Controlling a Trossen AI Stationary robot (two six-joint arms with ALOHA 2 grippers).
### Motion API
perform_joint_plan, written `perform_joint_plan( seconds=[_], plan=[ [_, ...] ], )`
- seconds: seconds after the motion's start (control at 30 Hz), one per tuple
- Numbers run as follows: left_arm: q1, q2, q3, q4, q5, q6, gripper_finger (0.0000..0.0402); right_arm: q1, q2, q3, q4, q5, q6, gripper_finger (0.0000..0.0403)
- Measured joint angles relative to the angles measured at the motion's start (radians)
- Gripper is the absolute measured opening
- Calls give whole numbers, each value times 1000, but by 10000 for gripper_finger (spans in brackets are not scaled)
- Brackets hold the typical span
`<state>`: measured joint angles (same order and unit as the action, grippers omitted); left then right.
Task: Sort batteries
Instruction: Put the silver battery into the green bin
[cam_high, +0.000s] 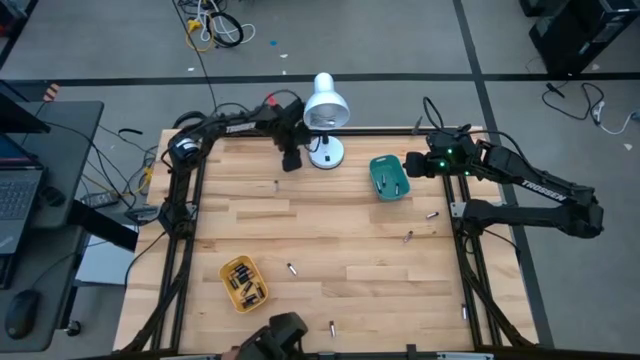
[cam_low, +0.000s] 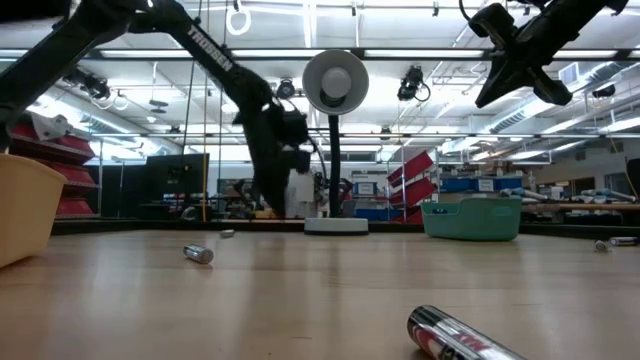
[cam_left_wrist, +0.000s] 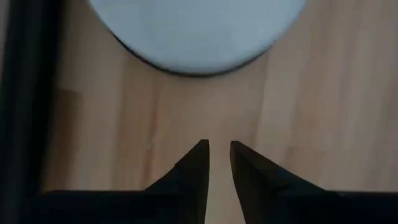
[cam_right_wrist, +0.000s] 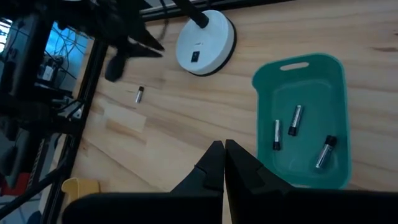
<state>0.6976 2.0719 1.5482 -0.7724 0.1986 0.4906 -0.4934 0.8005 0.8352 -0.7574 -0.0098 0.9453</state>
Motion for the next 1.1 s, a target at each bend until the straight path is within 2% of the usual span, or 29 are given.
perform_joint_plan(
  seconds=[0.1,0.23,0.43,0.53,0.67,0.77,0.9,1.1],
  plan=[
    [8,-11,65,-161,45,-29,76,0,0,0,0,9,-7,2],
    [9,-52,51,-226,58,-101,75,0,6,0,0,23,-35,2],
    [2,-60,-12,-256,65,-512,76,8,29,0,-4,25,-59,2],
    [-36,-64,-36,-243,70,-603,76,10,45,0,-4,25,-59,2],
    [-96,-63,-66,-209,22,-795,83,10,66,0,-5,24,-92,2],
    [-127,-63,-68,-181,-3,-896,98,10,77,0,-7,21,-115,2],
    [-168,-63,-68,-144,-91,-1038,128,10,84,0,-7,18,-138,2],
    [-183,-53,-68,-136,-55,-1161,183,10,84,0,-7,17,-165,2]
  ],
)
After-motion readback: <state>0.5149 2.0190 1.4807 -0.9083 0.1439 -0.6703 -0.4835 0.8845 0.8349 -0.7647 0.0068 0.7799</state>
